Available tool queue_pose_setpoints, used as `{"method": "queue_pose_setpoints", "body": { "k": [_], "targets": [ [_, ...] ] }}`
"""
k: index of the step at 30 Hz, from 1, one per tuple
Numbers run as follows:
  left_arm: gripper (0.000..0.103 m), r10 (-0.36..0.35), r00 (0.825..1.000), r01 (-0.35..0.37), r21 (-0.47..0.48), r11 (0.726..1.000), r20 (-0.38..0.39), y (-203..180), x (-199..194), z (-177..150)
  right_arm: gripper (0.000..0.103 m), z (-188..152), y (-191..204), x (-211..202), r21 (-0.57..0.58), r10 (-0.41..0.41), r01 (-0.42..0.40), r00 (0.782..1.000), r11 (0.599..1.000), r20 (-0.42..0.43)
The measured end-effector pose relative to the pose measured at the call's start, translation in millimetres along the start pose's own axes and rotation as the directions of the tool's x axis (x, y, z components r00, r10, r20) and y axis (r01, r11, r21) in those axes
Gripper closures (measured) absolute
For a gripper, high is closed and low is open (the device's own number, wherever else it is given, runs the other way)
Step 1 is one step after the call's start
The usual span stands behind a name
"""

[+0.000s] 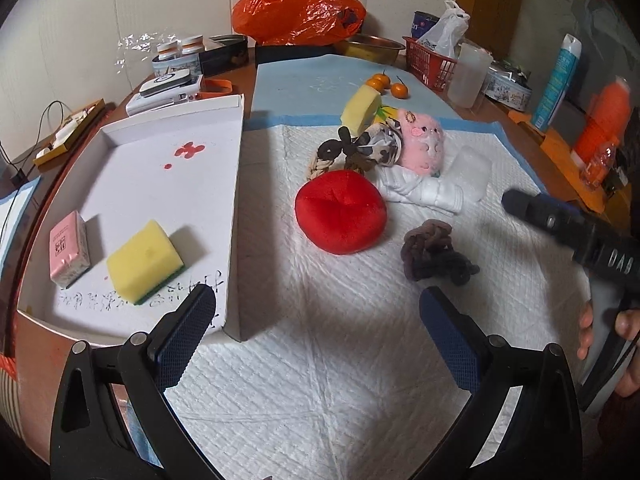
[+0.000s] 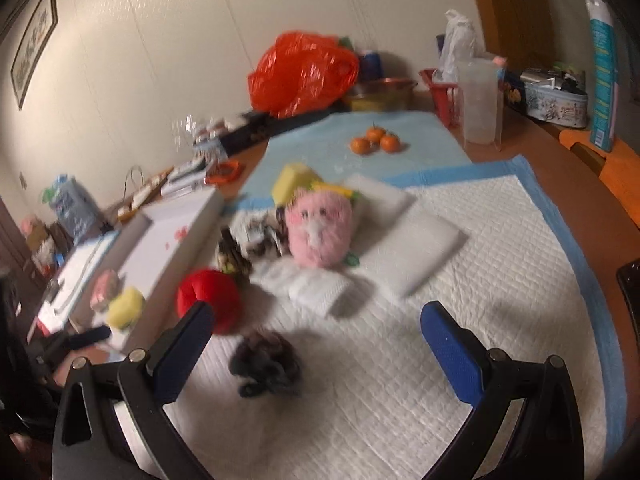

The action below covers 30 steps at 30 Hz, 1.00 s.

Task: Organize soft objects
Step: 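Grasp the dark knotted rope with the right tool while the left tool grasps the red plush ball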

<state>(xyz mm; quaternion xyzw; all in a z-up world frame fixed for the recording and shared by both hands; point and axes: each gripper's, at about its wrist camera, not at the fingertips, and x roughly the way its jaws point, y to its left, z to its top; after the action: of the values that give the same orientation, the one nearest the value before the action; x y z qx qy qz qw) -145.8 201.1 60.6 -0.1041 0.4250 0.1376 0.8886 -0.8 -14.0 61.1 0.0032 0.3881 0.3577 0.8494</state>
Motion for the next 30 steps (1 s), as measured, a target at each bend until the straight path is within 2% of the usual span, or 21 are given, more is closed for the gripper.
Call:
{"method": "queue_pose_setpoints", "body": {
  "k": [3,9,15,18,20,22,23,30],
  "targets": [
    [0.0,0.018,1.0,-0.018,-0.003,1.0,-0.006,-1.6,0.9,1.6,0.0,-10.2,5.4,10.8,-0.045,0.014,-0.017,0.998,0.999,-0.067],
    [0.0,0.08,0.997,-0.08,0.005,0.997,0.002,0.6,1.6,7.7,0.001,-20.0,31.5,34.5,-0.152,0.027,-0.049,0.989,0.987,-0.143],
    [0.0,0.111,0.994,-0.111,-0.002,0.994,0.005,11.6,2.8,11.5,0.015,-23.6,55.8,59.6,-0.215,0.046,-0.09,0.979,0.973,-0.2],
    [0.0,0.103,0.995,-0.103,0.009,0.995,0.011,11.8,7.0,16.1,0.036,-25.8,61.4,67.0,-0.243,0.048,-0.105,0.972,0.964,-0.228],
    [0.0,0.084,0.996,-0.084,0.014,0.996,0.009,10.2,11.2,19.8,0.057,-26.8,61.0,68.9,-0.265,0.033,-0.097,0.971,0.959,-0.235],
    [0.0,0.063,0.998,-0.063,0.019,0.998,0.004,7.5,16.2,24.5,0.065,-26.3,54.4,68.1,-0.256,0.041,-0.104,0.97,0.961,-0.24],
    [0.0,0.057,0.998,-0.057,0.022,0.998,0.002,5.0,18.5,26.9,0.068,-25.5,49.6,66.4,-0.243,0.048,-0.107,0.97,0.964,-0.239],
    [0.001,0.022,1.0,-0.02,0.088,0.996,-0.019,-20.6,47.8,48.4,0.07,-18.2,5.3,44.8,-0.121,0.025,-0.049,0.981,0.991,-0.191]
  ]
}}
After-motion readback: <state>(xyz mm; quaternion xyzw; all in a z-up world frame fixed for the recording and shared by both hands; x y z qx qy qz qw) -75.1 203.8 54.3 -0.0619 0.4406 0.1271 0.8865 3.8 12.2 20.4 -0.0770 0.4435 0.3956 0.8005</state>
